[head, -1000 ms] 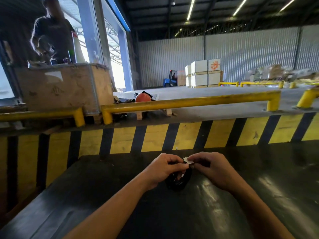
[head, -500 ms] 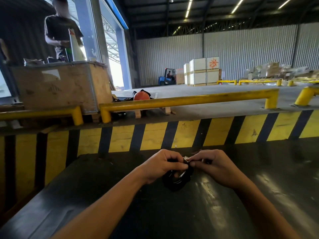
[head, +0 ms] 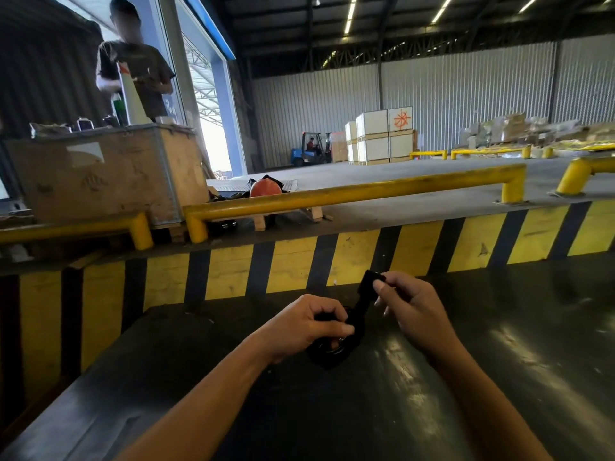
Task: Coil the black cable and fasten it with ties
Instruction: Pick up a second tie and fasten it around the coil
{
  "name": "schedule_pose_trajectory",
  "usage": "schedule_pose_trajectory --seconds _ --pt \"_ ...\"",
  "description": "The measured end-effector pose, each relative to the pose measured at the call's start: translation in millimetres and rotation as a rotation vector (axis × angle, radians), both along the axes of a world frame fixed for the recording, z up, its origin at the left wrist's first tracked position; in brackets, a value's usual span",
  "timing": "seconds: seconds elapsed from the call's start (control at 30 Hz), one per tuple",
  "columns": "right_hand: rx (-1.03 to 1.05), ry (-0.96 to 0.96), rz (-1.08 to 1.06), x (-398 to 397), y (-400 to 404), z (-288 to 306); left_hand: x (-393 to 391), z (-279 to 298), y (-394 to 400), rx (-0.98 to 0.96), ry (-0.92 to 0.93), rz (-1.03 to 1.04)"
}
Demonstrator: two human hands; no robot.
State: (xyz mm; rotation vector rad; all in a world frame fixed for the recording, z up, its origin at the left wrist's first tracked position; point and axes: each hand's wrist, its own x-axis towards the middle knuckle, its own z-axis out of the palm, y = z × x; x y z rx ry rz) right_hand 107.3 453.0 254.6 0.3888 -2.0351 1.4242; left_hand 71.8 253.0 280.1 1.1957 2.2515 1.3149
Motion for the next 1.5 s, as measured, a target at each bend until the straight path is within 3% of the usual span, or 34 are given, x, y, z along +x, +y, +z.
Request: schedule_pose_trajectory --seconds 0.23,0.37,0.7,1.0,1.13,1.5 --pt "0.014 -0.158 0.077 9 0 -15 -3 -4 2 0.045 -0.147 -0.003" --pt "-0.036 -0.192 0.075 13 3 -16 -5 -7 4 0.003 -0.154 -0.028" --pt "0.062 -0.240 0.157 19 6 -11 -17 -6 -6 -0.072 -0.195 0.010" --pt "0.297 -0.183 0.091 9 -16 -19 -18 3 -13 0.137 -0.401 0.118" --pt "0.265 -0.157 0.096 9 -29 -21 -14 2 -7 0.228 -0.486 0.115" --pt "-0.012 -0.061 -0.210 7 -21 -28 -7 -31 -13 0.394 -0.559 0.141"
